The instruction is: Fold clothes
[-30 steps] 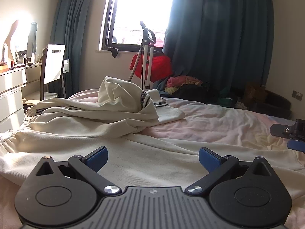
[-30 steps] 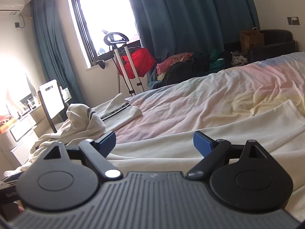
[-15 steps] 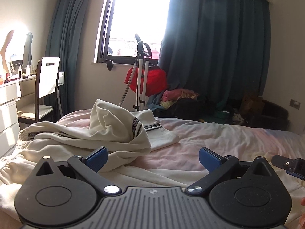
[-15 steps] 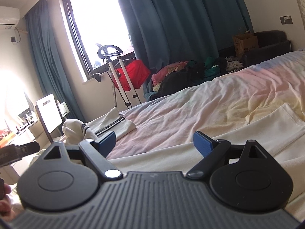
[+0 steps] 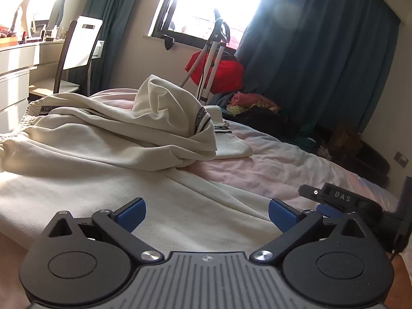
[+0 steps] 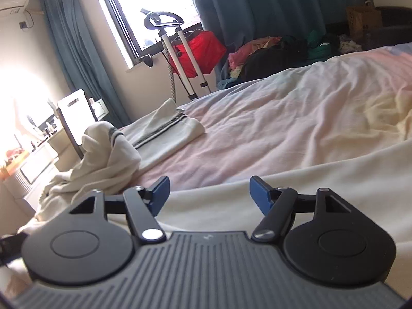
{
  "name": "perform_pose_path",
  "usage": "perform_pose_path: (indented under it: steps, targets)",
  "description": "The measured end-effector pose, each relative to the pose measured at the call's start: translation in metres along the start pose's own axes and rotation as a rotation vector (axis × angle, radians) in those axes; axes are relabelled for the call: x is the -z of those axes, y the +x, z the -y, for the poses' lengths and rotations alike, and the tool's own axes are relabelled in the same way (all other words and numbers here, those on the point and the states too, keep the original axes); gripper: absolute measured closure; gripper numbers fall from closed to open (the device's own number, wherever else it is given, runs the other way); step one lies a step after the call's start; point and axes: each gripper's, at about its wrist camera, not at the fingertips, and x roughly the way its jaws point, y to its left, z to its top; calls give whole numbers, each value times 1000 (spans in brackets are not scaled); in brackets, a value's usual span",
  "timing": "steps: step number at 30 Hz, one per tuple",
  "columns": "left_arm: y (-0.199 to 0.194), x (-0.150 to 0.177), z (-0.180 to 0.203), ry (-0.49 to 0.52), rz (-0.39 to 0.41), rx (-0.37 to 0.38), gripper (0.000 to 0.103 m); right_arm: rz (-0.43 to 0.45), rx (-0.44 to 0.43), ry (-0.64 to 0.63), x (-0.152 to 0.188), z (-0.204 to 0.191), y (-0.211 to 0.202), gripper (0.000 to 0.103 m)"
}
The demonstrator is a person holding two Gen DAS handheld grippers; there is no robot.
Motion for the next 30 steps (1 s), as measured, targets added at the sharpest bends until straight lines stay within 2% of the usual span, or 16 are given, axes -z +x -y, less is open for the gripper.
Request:
perform_pose_path:
  steps: [2,4,7,11,13,14,15,18,23,26,30]
  targets:
    - [5,-1,-11,-28,-12,-13,1,-31,-42,63,-11,-6,39,35]
    - [11,0,-21,-47,-19,-31,0,-64,-54,160,-18,-10,88,48]
    - [22,0,-37,-86,-35,-47,0,-104,-67,303,-28,-15,159,51]
    - [40,0,-48,-123,-48,-63,0,-31,-42,408,-38,-16,212,53]
    - [44,1,-47,-115,-34,-45,0,-16,-2,399,-44,-19,229,71]
    - [45,3,-43,-92,-16,-28,0,-22,22,387,-47,-20,234,89]
    - [46,4,-39,-69,-1,-11,0,-19,37,375,-50,-21,238,94]
    - [49,9,-27,-21,11,31,0,60,25,352,-58,-24,223,97]
    - [40,16,-9,54,44,82,0,130,28,339,-76,-6,170,97]
    - [31,20,2,81,62,104,0,179,81,348,-90,31,126,97]
    - [25,24,13,102,57,111,0,234,201,347,-99,91,65,97]
